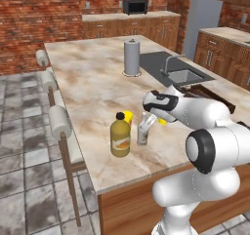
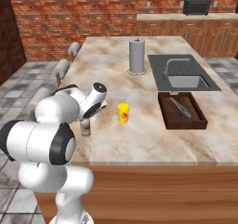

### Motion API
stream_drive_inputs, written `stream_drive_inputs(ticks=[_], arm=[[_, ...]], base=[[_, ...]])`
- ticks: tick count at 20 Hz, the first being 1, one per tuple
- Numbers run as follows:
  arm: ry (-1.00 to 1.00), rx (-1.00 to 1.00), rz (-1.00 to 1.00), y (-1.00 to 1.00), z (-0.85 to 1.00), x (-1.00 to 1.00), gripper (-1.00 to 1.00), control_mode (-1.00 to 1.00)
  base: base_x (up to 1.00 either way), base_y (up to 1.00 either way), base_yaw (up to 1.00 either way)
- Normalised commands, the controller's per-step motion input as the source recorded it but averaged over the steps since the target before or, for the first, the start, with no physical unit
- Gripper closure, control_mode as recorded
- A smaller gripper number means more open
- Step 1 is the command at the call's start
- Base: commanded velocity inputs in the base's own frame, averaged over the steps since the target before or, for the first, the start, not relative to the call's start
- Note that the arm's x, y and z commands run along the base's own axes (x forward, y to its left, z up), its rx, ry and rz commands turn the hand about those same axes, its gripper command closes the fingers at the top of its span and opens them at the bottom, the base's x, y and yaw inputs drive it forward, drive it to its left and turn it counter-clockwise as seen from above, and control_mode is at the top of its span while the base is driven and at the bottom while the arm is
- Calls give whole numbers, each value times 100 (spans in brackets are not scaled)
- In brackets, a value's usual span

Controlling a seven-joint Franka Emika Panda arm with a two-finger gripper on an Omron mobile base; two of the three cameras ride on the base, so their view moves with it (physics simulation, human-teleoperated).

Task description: Place the drinks on the dining counter in a tight cluster.

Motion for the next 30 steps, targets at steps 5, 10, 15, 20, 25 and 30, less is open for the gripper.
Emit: stream_drive_inputs(ticks=[5,10,15,20,25,30], arm=[[-1,2,1,5,-2,0,100,-100],[-4,5,1,0,0,0,100,-100],[0,1,1,2,0,0,100,-100],[0,0,0,0,0,0,-100,-100],[0,0,0,0,0,0,-100,-100],[0,0,0,0,0,0,-100,-100]], base=[[0,0,0],[0,0,0],[0,0,0],[0,0,0],[0,0,0],[0,0,0]])
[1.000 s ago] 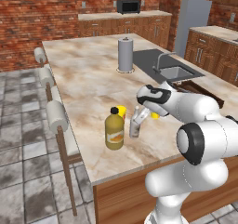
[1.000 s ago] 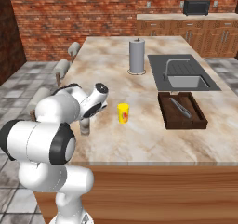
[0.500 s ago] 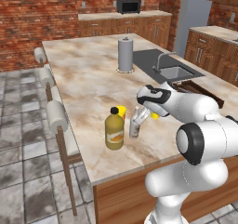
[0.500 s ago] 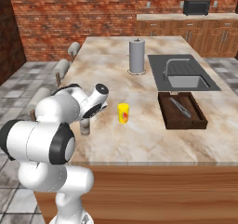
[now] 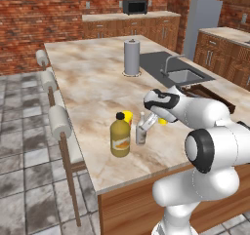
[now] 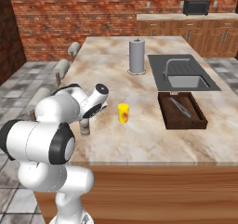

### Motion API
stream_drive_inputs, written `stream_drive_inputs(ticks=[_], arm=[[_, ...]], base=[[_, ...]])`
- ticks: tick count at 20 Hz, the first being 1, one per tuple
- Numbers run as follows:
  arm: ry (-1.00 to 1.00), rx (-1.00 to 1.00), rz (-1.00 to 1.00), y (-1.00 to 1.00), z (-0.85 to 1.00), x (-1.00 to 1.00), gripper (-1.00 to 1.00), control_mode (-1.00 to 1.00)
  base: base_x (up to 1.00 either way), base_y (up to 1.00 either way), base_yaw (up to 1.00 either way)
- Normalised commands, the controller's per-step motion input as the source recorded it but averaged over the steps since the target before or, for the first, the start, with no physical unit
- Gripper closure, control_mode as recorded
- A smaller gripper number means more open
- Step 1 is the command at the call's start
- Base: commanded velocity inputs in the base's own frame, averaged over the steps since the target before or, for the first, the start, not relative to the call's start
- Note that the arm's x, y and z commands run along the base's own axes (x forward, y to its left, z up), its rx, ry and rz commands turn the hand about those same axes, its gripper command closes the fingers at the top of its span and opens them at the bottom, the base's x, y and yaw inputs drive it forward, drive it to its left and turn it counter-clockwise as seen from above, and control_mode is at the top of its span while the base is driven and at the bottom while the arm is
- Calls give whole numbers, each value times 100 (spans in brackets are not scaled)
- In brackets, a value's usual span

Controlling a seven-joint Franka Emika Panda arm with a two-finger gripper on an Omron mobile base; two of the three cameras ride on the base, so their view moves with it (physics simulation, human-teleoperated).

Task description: Place the drinks on the dining counter in a tight cluster.

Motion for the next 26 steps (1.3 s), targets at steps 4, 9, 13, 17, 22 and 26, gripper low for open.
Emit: stream_drive_inputs(ticks=[4,9,13,17,22,26], arm=[[0,0,0,0,0,0,-100,-100],[0,0,-7,-19,0,-12,-100,-100],[0,6,-23,-35,23,-39,-100,-100],[0,2,-25,-9,49,-40,-100,-100],[5,-6,-29,6,49,-34,-100,-100],[1,-9,-20,0,41,-48,-100,-100]], base=[[0,0,0],[0,0,0],[0,0,0],[0,0,0],[0,0,0],[0,0,0]])
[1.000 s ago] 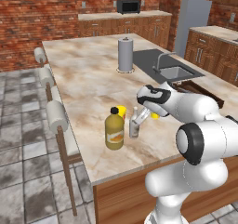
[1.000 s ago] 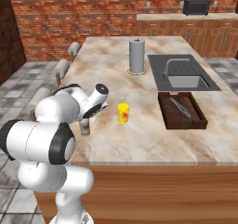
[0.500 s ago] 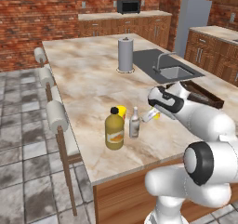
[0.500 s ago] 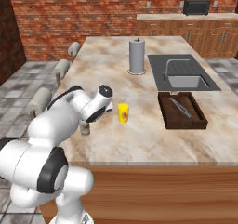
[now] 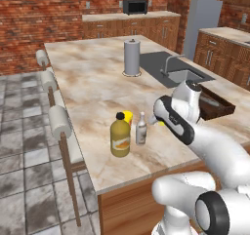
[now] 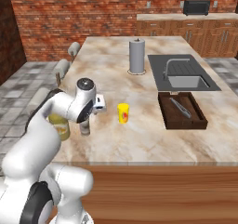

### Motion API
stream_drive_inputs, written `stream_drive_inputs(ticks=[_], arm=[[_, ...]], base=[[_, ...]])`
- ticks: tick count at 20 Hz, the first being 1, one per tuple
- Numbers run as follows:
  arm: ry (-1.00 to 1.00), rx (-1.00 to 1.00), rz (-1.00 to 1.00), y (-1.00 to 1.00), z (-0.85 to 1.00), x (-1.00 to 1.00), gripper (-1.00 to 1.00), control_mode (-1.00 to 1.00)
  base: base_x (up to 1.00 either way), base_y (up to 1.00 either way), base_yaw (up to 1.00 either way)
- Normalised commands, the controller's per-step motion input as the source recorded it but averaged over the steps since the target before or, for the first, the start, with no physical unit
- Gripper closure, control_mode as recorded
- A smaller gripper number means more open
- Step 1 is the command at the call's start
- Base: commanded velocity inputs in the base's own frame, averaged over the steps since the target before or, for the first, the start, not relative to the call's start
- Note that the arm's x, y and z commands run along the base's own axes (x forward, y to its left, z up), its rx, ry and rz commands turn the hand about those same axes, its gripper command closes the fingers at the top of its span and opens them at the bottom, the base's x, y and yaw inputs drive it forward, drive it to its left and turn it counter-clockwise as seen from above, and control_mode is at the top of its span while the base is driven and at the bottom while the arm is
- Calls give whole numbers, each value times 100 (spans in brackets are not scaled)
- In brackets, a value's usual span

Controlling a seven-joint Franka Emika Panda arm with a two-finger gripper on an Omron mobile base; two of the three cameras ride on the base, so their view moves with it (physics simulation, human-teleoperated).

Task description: Place the drinks on the dining counter in a tight cluster.

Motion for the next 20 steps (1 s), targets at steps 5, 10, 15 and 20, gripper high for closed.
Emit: stream_drive_inputs(ticks=[5,10,15,20], arm=[[-1,-1,-12,0,41,-65,-100,-100],[-1,0,-1,13,48,-71,-100,-100],[-5,0,0,24,57,-69,-100,-100],[-1,-1,-1,10,42,-60,-100,-100]], base=[[0,0,0],[0,0,0],[0,0,0],[0,0,0]])
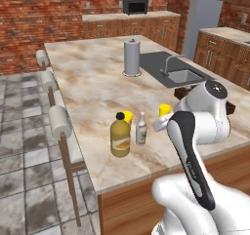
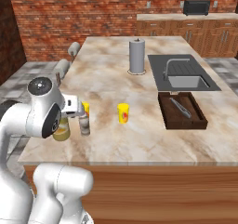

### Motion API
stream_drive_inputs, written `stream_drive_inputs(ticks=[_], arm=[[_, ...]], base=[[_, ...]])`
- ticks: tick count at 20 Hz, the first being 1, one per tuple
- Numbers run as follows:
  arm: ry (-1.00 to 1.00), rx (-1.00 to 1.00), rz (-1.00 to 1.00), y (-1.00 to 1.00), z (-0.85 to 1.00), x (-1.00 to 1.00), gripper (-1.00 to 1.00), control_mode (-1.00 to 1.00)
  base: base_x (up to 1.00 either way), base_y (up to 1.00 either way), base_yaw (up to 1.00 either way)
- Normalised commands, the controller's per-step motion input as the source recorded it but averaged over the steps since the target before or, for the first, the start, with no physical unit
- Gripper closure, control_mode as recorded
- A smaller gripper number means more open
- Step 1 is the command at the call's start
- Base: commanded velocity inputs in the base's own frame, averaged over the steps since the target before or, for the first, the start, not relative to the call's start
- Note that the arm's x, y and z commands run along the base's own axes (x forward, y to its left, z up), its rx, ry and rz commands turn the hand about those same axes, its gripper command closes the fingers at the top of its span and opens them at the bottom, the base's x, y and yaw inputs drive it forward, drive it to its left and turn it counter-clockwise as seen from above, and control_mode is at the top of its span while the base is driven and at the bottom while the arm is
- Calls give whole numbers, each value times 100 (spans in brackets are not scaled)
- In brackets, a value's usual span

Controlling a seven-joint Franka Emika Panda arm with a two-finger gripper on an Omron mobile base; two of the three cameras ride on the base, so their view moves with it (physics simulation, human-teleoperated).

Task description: Place the drinks on the dining counter in a tight cluster.

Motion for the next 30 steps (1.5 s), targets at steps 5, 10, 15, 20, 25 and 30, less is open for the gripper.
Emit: stream_drive_inputs(ticks=[5,10,15,20,25,30], arm=[[-1,0,-2,0,22,-47,-100,-100],[-3,0,0,0,8,-21,-100,-100],[0,0,0,0,0,0,-100,-100],[0,0,0,0,0,0,-100,-100],[0,0,0,0,0,0,-100,100],[0,0,0,0,0,0,-100,100]], base=[[0,0,0],[0,0,0],[0,0,0],[0,0,0],[-23,-4,-3],[-97,-35,-17]])
